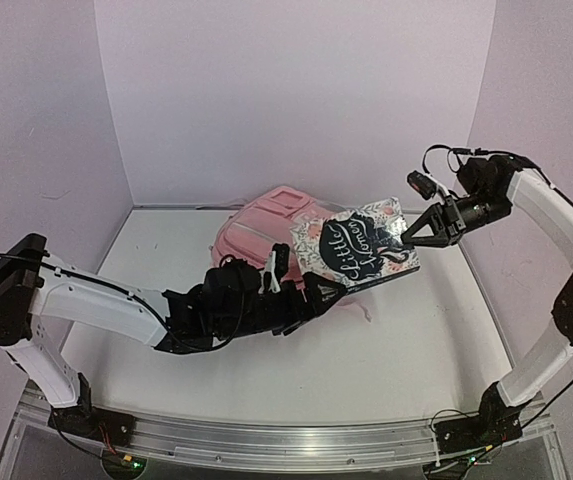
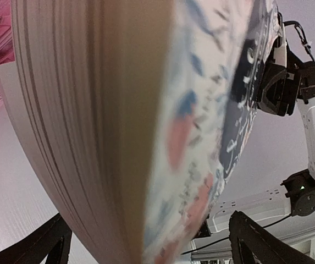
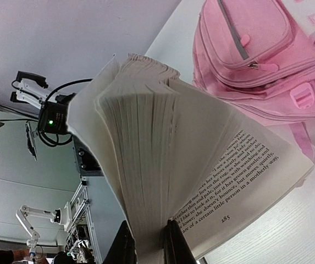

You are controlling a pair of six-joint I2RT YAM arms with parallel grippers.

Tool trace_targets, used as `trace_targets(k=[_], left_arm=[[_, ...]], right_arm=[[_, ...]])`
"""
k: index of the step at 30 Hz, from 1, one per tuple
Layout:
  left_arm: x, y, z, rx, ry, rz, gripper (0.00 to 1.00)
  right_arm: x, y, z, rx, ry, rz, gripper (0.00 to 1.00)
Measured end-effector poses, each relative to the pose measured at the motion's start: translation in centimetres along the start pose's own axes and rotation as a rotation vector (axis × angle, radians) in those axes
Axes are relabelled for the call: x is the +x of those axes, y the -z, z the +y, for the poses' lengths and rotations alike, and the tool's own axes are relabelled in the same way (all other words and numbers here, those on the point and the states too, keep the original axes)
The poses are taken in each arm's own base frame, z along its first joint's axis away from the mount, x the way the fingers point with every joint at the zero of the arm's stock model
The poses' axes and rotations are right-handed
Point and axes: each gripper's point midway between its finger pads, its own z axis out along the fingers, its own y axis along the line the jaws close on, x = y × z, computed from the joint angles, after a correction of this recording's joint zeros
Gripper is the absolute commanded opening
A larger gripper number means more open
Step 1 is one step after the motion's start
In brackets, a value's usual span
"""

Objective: Pack the student bag
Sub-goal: Pick up the book from the center of the board.

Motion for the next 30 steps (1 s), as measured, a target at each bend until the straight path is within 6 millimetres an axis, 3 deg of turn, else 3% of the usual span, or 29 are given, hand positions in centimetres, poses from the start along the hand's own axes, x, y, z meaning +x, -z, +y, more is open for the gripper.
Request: trace_targets(k=[8, 15, 19, 26, 29, 30], left_arm=[[-1.1, 0.5, -2.7, 0.14, 0.01, -0.052, 0.89], [-0.7, 1.5, -2.5, 0.175, 0.002, -0.046, 0.73], [-0.8, 2.1, -3.6, 0.202, -0.002, -0.035, 0.63], [-1.5, 3.4, -5.7, 0.256, -0.002, -0.031, 0.38], [-1.4, 3.8, -5.9, 0.266, 0.0, -0.025, 0.19], [-1.4, 4.0, -6.0, 0.268, -0.001, -0.023, 0.09]], right_arm=[[0.9, -0.5, 3.0, -0.041, 0.056, 0.01, 0.0], [2.5, -1.1, 3.8, -0.057, 0.05, 0.033, 0.0], [3.2, -1.1, 4.1, -0.06, 0.044, 0.037, 0.0], [3.5, -1.4, 4.3, -0.066, 0.035, 0.046, 0.0], [3.7, -1.6, 4.3, -0.07, 0.029, 0.053, 0.0], [3.8, -1.7, 4.2, -0.071, 0.027, 0.056, 0.12]])
